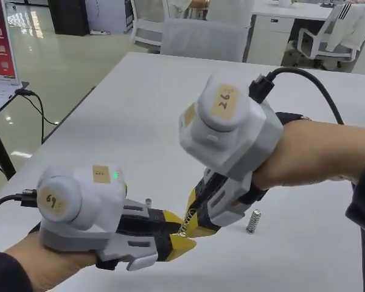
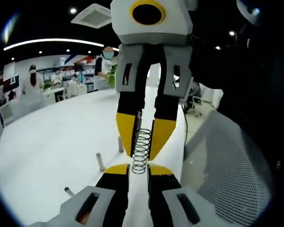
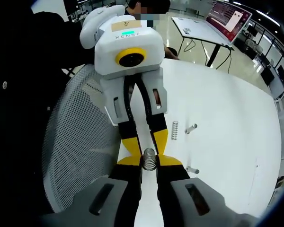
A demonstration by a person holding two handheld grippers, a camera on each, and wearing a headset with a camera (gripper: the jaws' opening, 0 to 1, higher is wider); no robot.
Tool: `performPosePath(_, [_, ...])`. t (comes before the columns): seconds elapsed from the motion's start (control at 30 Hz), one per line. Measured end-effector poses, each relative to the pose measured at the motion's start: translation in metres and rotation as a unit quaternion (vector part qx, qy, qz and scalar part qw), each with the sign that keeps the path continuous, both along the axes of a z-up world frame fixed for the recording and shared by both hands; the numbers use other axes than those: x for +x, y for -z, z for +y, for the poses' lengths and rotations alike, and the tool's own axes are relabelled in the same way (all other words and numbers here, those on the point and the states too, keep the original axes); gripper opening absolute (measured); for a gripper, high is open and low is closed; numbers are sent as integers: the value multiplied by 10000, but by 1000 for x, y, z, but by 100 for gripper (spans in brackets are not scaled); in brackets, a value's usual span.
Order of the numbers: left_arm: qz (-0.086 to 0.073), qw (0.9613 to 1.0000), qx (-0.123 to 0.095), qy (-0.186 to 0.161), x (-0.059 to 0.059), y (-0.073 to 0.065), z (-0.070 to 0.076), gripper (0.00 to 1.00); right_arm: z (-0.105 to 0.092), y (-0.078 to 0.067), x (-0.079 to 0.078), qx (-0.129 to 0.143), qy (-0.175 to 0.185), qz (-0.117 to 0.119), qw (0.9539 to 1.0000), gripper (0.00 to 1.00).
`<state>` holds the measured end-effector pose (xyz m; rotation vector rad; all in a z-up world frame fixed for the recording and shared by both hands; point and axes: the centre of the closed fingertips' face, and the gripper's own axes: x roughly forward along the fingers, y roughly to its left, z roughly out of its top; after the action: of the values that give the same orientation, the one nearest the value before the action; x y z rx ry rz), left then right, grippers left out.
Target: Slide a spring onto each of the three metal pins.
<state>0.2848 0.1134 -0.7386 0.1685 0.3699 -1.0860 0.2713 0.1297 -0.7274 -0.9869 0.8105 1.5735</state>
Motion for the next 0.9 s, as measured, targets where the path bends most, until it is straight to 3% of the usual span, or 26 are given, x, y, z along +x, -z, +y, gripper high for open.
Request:
performPosePath(0.3, [144,9996,120,-234,1,3,26,20,-10,2,14,-128,169,-117,9997,8])
performPosePath(0.67, [76,9959,56,-900,2,-3,69,31,-22,6,38,-303,428,-301,9982,8])
performPosePath(0.8, [52,9931,-12,-1172,2,-3,77,37,-26,9,49,-392,524,-391,9971,8])
performPosePath(0.9, [27,9922,-56,-1245,0,-3,75,38,-30,11,62,-495,615,-537,9954,8])
